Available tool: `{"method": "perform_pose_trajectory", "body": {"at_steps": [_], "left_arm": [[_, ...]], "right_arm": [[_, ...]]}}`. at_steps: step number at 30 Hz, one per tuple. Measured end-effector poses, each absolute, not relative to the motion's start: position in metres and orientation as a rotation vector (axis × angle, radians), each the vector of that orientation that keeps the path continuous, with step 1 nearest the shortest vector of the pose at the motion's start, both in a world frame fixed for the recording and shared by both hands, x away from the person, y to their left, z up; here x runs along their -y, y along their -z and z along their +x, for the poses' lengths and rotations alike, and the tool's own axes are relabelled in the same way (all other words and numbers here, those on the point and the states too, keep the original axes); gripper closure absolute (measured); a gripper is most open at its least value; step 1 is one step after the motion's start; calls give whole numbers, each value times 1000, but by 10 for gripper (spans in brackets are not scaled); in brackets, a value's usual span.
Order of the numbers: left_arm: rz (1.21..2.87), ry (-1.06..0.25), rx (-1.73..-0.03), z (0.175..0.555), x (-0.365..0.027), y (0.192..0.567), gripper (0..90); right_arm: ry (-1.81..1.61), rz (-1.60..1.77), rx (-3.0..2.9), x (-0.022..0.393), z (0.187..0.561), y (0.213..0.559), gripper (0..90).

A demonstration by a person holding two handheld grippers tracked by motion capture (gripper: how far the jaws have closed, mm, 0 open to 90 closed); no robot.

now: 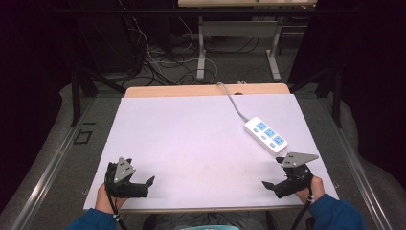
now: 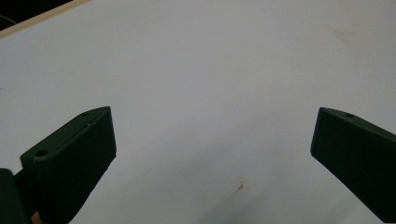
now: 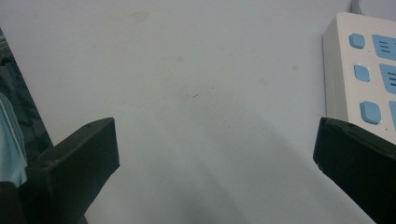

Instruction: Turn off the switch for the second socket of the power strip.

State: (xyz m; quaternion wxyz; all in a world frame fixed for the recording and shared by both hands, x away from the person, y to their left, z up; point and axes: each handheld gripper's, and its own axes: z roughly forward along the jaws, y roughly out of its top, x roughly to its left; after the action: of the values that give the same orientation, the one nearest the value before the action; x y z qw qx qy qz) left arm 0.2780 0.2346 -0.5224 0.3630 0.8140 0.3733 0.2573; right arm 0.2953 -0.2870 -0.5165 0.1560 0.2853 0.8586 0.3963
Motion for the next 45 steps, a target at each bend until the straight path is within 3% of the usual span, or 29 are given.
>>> {"method": "perform_pose_trajectory", "body": {"at_steps": [45], "left_arm": [[2125, -645, -937, 279, -230, 525, 2]], "right_arm": [[-1135, 840, -2419, 277, 322, 505, 0]]}}
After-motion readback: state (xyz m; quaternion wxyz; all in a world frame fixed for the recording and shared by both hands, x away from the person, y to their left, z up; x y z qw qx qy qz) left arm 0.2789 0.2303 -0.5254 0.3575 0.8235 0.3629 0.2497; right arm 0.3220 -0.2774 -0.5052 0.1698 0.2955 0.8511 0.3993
